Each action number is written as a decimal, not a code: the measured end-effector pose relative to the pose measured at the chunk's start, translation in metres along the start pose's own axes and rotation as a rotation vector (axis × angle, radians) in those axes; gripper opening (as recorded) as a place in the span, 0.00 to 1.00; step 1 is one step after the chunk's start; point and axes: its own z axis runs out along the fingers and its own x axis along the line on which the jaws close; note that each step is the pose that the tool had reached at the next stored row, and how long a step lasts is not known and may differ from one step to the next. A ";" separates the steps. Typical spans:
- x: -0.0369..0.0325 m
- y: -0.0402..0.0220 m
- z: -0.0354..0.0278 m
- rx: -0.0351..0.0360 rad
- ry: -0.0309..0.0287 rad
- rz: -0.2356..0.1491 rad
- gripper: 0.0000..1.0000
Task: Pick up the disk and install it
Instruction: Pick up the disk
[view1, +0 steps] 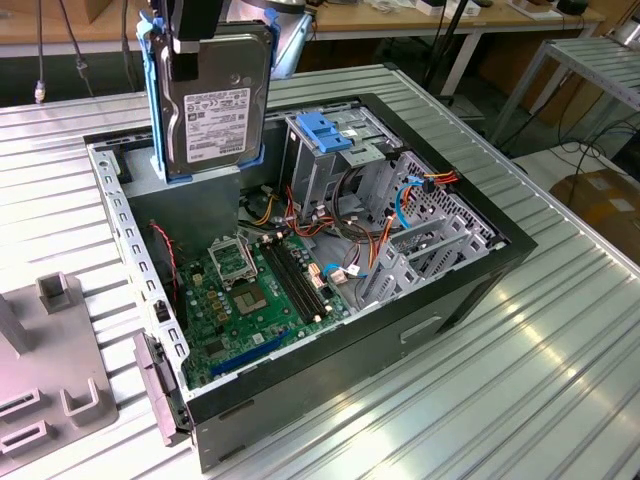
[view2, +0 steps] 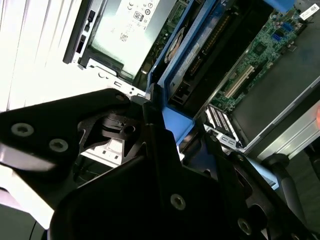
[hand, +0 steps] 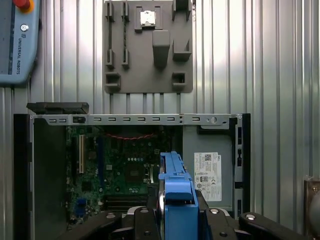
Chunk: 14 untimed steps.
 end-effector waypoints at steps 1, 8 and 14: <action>0.0002 -0.0012 0.0001 0.0000 -0.0001 0.000 0.37; 0.0010 -0.0080 0.0002 -0.0001 0.0001 0.000 0.37; 0.0014 -0.0158 0.0004 0.0000 -0.0001 0.000 0.37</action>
